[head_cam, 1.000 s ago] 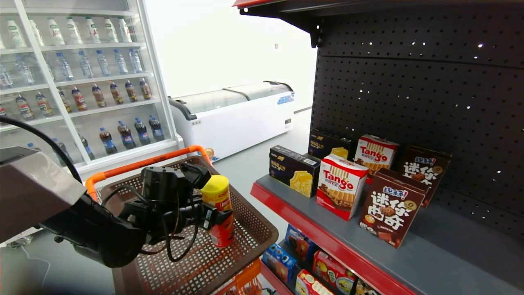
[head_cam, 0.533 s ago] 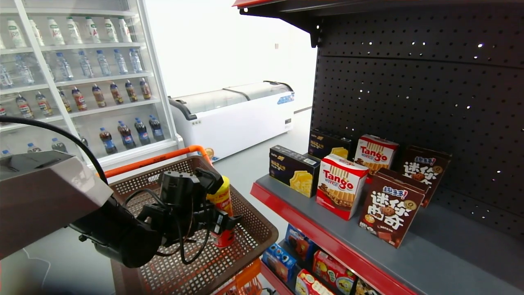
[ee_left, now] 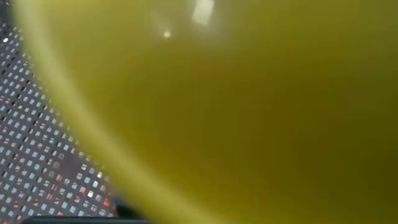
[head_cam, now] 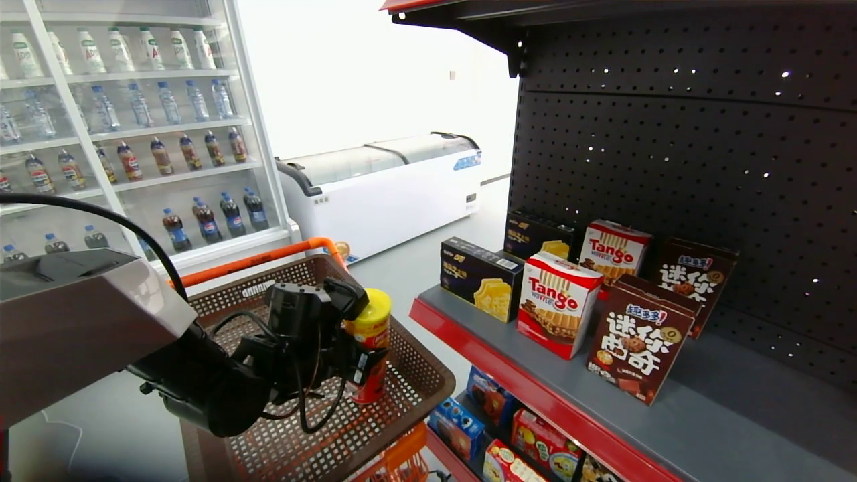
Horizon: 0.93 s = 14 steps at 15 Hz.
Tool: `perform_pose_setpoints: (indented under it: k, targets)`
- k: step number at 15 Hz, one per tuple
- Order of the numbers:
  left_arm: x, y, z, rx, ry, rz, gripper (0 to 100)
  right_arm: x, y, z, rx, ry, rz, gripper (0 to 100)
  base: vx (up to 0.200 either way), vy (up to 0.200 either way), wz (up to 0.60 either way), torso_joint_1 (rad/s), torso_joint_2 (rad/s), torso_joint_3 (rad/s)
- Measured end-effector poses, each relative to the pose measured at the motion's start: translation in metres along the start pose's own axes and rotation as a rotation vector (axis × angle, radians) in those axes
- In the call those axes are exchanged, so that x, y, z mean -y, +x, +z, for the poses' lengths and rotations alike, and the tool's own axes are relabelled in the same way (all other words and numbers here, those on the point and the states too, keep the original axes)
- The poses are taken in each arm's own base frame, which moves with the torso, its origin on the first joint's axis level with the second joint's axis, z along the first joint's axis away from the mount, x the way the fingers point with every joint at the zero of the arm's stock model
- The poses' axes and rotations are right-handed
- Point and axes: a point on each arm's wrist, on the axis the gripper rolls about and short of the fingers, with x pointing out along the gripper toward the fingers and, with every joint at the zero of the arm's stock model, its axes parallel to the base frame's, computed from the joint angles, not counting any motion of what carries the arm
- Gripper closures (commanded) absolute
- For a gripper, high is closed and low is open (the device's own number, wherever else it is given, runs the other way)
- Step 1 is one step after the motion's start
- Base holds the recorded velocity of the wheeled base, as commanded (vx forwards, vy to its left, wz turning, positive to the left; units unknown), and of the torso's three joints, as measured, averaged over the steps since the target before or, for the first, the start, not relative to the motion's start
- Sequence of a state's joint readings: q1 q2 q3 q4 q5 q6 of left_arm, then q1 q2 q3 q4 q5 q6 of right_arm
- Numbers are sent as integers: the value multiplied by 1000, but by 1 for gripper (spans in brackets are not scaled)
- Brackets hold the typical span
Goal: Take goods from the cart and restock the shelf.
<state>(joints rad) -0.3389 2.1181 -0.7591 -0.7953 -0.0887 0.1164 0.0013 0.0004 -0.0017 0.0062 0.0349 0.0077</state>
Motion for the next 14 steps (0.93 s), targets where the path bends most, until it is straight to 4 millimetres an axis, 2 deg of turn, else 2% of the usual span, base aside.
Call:
perform_pose_setpoints:
  k: [3,6,14]
  targets:
    - [-1,-6,6,19,-5,2,100,0,0,0,0,0,0,0,0,0,0,0,0,0]
    - [-1,-24,21,73,-18,11,100,0,0,0,0,0,0,0,0,0,0,0,0,0]
    - [4,-104,49,157,-16,-51,100,0,0,0,0,0,0,0,0,0,0,0,0,0]
